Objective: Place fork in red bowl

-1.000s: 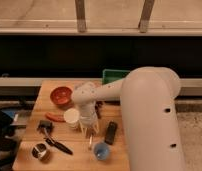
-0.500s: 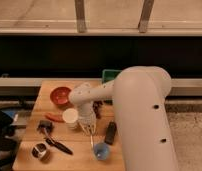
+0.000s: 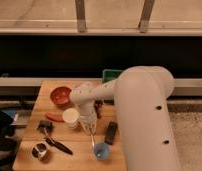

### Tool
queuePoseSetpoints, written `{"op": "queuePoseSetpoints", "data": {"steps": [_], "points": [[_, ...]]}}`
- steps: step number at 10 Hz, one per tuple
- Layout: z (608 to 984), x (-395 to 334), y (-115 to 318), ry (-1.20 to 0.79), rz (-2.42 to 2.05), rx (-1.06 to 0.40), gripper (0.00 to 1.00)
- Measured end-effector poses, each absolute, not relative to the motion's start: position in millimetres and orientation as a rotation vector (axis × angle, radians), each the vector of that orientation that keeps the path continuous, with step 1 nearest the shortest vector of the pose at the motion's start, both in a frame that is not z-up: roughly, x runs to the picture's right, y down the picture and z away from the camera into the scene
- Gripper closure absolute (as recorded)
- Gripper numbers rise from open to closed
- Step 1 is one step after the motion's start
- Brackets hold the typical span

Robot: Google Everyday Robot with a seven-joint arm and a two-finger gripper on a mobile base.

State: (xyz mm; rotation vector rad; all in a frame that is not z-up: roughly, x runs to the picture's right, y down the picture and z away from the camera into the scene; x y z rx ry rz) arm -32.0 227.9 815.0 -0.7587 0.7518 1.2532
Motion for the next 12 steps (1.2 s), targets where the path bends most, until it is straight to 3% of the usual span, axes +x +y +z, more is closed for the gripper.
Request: {"op": "queuePoseSetpoints", "data": {"steps": [6, 12], "points": [[792, 4, 135, 0.606, 1.411, -0.63, 1.0], [777, -9, 2, 0.36, 1.463, -0.52, 1.0]]}}
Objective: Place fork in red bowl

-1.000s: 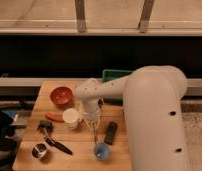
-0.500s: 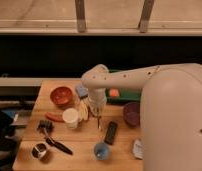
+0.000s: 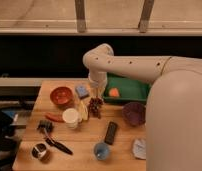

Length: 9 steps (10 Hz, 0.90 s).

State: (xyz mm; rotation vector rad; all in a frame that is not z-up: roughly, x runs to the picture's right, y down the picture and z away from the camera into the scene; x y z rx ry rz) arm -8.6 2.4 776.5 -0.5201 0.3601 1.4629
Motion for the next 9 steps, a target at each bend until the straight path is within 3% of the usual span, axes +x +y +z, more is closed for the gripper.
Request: {"op": "queuePoseSetpoints", "data": {"steps": [4, 9], "points": [[770, -57, -55, 0.129, 1.441, -0.54, 1.0], [762, -89, -71, 0.0, 1.395, -0.581, 1.0]]}}
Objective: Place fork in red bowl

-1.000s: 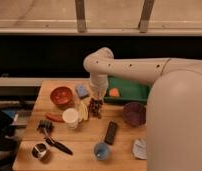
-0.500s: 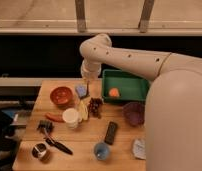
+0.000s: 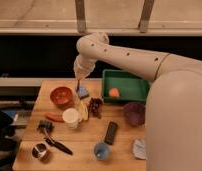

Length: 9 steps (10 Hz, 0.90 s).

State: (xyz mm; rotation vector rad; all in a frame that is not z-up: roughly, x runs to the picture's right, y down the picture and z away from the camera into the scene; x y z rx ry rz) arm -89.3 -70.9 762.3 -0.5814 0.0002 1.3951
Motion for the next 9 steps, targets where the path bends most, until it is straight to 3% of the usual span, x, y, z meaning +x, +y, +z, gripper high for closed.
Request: {"op": "queuePoseSetpoints", "data": {"steps": [5, 9], "points": [[767, -85, -64, 0.01, 1.414, -0.599, 1.0], [796, -118, -48, -0.027, 1.393, -0.688, 1.0]]}}
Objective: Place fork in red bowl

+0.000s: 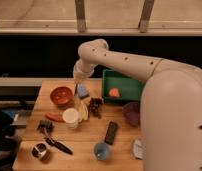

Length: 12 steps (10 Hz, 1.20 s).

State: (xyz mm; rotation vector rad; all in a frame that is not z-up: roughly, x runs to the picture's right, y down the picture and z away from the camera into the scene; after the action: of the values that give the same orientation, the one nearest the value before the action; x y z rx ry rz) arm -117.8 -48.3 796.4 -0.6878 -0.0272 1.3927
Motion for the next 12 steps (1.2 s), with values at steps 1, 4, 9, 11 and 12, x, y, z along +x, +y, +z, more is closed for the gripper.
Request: {"op": "queuePoseSetpoints", "data": {"steps": [1, 4, 9, 11, 12], "points": [[802, -134, -47, -0.042, 1.378, -0.715, 1.0], [813, -155, -46, -0.074, 1.348, -0.763, 1.0], [844, -195, -26, -0.066, 1.296, -0.864, 1.0], [861, -209, -14, -0.047, 1.278, -0.912, 1.0], [864, -212, -11, -0.04, 1.273, -0.925, 0.97]]}}
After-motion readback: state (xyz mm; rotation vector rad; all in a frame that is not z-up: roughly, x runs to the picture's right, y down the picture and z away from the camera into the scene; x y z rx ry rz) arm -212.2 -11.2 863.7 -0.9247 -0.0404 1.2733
